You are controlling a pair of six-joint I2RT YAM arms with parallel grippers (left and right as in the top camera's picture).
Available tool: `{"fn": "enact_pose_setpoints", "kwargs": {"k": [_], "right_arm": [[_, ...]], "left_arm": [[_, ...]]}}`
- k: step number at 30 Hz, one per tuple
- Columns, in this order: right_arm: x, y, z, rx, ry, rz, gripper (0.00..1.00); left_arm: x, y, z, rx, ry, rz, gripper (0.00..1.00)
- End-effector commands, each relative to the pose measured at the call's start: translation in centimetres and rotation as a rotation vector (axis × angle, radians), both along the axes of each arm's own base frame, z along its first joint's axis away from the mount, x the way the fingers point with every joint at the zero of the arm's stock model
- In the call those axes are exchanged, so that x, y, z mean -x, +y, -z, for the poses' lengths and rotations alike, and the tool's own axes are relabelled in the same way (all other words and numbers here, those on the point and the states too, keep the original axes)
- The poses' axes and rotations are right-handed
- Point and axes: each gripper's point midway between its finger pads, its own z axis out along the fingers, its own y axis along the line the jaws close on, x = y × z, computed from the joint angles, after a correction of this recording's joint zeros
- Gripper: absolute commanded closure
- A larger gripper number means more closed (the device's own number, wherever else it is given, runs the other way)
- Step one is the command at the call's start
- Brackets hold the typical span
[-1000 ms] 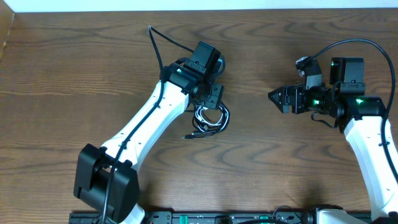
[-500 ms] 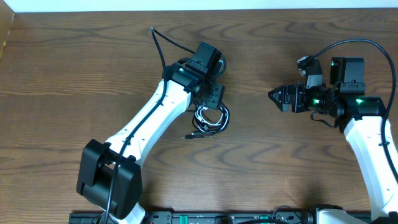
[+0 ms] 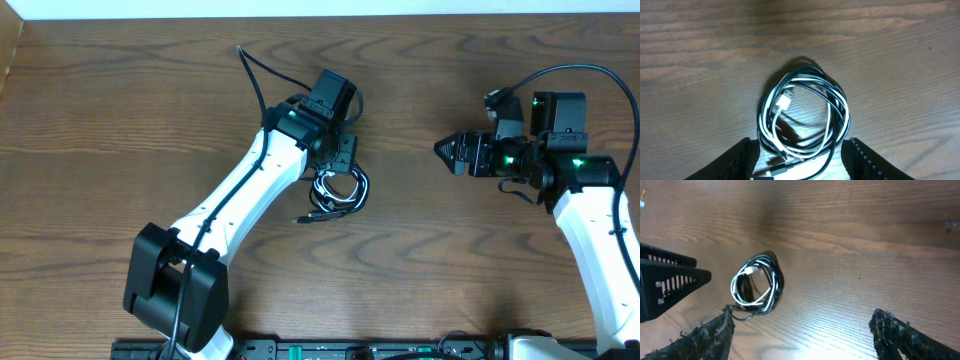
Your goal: Untangle cables
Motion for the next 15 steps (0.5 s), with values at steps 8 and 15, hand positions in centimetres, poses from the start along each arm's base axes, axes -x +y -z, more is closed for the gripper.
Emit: {"fn": "enact_pose_setpoints", "kwargs": {"k": [8,15], "right_arm": [[-1.0,-1.5,0.1,0.05,0.026,0.138,0.16],[-0.8,-1.4,0.2,0.05,0.033,0.138,0.14]], "left_arm": [[0.5,1.4,2.8,-0.063,0.042,-0.07,0.42],[-0.1,1.7,5.8,-0.117,0.074,-0.082,0.42]]}}
